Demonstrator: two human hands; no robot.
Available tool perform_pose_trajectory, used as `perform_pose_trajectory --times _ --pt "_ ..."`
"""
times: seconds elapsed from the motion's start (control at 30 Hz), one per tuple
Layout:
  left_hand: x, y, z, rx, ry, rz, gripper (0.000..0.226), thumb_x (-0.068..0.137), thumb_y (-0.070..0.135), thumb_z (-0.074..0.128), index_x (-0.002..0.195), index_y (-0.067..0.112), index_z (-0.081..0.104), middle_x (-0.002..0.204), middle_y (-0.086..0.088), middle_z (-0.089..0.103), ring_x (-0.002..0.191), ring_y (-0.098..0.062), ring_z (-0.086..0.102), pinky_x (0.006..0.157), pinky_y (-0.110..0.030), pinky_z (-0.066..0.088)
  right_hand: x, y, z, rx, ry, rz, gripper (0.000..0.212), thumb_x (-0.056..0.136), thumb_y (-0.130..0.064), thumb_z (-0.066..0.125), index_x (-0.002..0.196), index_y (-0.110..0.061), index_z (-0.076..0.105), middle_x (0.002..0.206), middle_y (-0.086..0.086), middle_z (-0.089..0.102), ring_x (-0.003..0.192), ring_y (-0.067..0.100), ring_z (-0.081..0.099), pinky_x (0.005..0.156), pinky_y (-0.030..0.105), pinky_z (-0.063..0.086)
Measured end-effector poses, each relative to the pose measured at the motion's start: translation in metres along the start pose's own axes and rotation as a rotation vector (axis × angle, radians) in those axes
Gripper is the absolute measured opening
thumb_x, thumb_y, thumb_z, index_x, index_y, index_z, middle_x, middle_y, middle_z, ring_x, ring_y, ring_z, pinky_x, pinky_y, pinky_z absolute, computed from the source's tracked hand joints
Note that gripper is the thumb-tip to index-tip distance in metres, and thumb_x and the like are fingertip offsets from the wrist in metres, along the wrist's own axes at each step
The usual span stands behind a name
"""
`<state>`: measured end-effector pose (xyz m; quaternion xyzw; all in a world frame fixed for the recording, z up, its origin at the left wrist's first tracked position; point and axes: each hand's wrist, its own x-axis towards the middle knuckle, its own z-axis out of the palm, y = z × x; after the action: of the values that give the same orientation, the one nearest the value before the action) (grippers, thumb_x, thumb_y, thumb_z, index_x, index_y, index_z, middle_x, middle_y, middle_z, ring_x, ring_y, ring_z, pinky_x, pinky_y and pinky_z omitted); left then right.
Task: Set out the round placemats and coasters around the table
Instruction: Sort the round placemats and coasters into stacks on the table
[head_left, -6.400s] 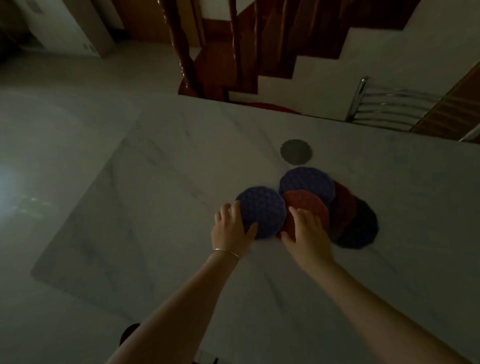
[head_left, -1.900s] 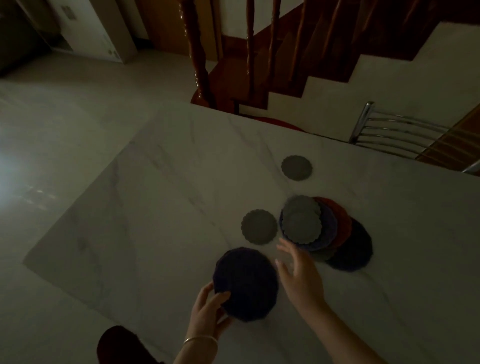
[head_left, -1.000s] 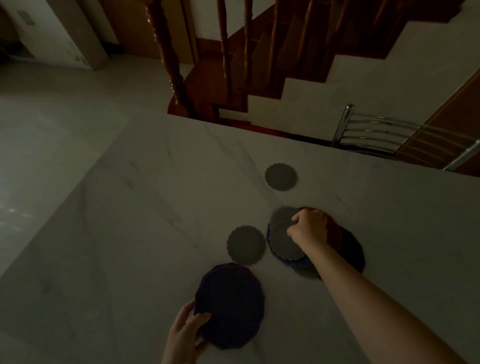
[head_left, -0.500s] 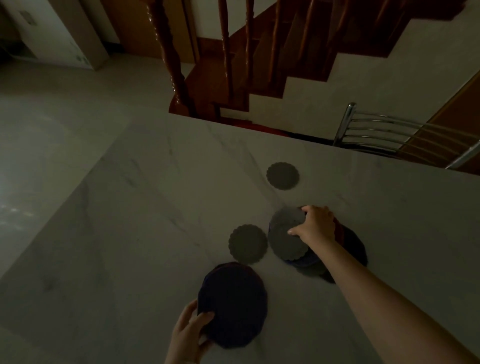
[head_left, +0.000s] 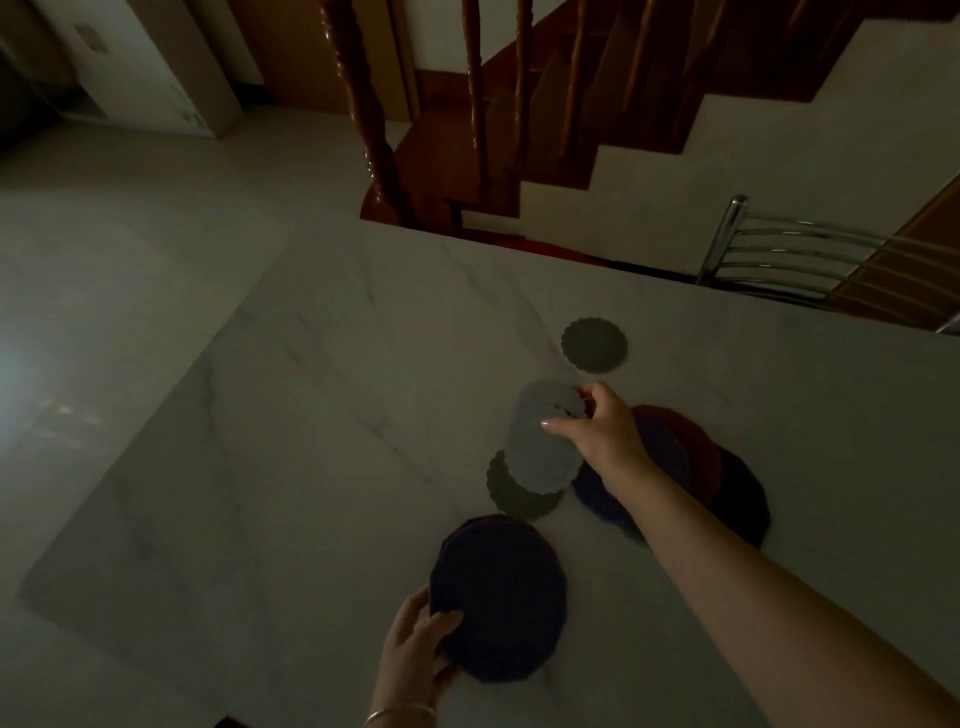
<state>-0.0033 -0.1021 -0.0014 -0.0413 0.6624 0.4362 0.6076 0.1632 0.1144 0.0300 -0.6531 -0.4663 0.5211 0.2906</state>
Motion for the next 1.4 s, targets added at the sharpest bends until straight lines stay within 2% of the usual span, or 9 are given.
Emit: perform_pose_trajectory --times 0.13,0.37,0.57,0.67,0.77,0.9,1.17,1.3,1.4 --pt "-0.005 0.002 0.002 0.002 -0.007 -0.008 0.032 0.082 -0.005 0.059 0.102 0.019 0.061 0.100 -0.008 0.067 0.086 -0.028 0.063 0.067 -0.036 0.052 0.000 0.009 0.043 0.040 -0.079 0.102 0.053 0.071 -0.015 0.081 0.116 -0.010 0.053 0.116 0.008 0.060 0.096 0.019 0.057 0.079 0.031 0.050" --pt "-0.011 0.005 0.005 -0.004 -0.020 0.006 0.027 0.084 -0.007 0.056 0.096 0.017 0.061 0.092 -0.008 0.067 0.077 -0.026 0.063 0.052 -0.030 0.053 -0.006 0.030 0.064 -0.626 0.042 -0.131 0.053 0.085 -0.029 0.065 0.130 -0.016 0.041 0.133 0.006 0.046 0.110 0.023 0.057 0.079 0.034 0.051" --pt "-0.007 0.001 0.003 -0.014 -0.037 0.008 0.028 0.084 -0.005 0.056 0.102 0.017 0.060 0.098 -0.009 0.066 0.082 -0.028 0.062 0.065 -0.035 0.050 -0.009 0.017 0.028 -0.638 0.128 -0.231 0.045 0.083 -0.034 0.064 0.125 -0.020 0.051 0.125 0.004 0.052 0.115 0.024 0.051 0.081 0.038 0.051" --pt "-0.004 0.000 0.002 -0.027 -0.042 0.001 0.032 0.085 -0.003 0.056 0.110 0.017 0.059 0.101 -0.010 0.066 0.082 -0.028 0.062 0.066 -0.035 0.050 -0.010 0.023 -0.015 -0.875 0.198 -0.233 0.045 0.084 -0.038 0.061 0.124 -0.021 0.051 0.129 0.005 0.053 0.121 0.027 0.046 0.092 0.040 0.044" --pt "0.002 -0.003 0.002 -0.035 -0.041 0.005 0.035 0.085 -0.001 0.055 0.115 0.017 0.058 0.107 -0.013 0.064 0.081 -0.029 0.061 0.061 -0.033 0.049 -0.014 0.038 -0.050 -1.119 0.146 -0.087 0.076 0.072 -0.062 0.064 0.133 -0.022 0.043 0.139 0.009 0.043 0.128 0.030 0.039 0.100 0.044 0.036" --pt "0.008 -0.006 0.002 -0.042 -0.038 -0.002 0.035 0.087 0.003 0.054 0.118 0.020 0.057 0.112 -0.013 0.062 0.069 -0.025 0.056 0.051 -0.028 0.050 -0.018 0.051 -0.065 -1.088 0.059 0.045 0.112 0.055 -0.073 0.070 0.144 -0.022 0.025 0.149 0.013 0.027 0.136 0.037 0.027 0.106 0.050 0.032" --pt "0.008 -0.004 0.006 0.016 -0.027 0.001 0.026 0.090 0.008 0.055 0.112 0.022 0.055 0.103 -0.011 0.063 0.096 -0.033 0.059 0.085 -0.047 0.046 -0.006 0.041 -0.064 -1.171 0.079 0.121 0.127 0.044 -0.068 0.079 0.143 -0.017 0.020 0.145 0.022 0.023 0.133 0.041 0.026 0.105 0.053 0.031" --pt "0.003 -0.003 0.007 0.010 -0.039 -0.005 0.020 0.089 0.008 0.054 0.098 0.024 0.061 0.094 -0.009 0.066 0.086 -0.029 0.061 0.072 -0.039 0.050 -0.007 0.032 -0.063 -1.187 0.138 0.133 0.116 0.046 -0.059 0.084 0.136 -0.011 0.030 0.140 0.019 0.028 0.127 0.039 0.035 0.099 0.051 0.037" --pt "-0.001 -0.004 0.008 0.002 -0.033 0.005 0.023 0.089 0.005 0.052 0.097 0.024 0.061 0.091 -0.010 0.065 0.076 -0.025 0.057 0.068 -0.033 0.046 -0.012 0.027 -0.070 -1.003 0.177 0.111 0.079 0.059 -0.042 0.085 0.121 -0.009 0.047 0.132 0.014 0.040 0.108 0.031 0.054 0.083 0.040 0.047"
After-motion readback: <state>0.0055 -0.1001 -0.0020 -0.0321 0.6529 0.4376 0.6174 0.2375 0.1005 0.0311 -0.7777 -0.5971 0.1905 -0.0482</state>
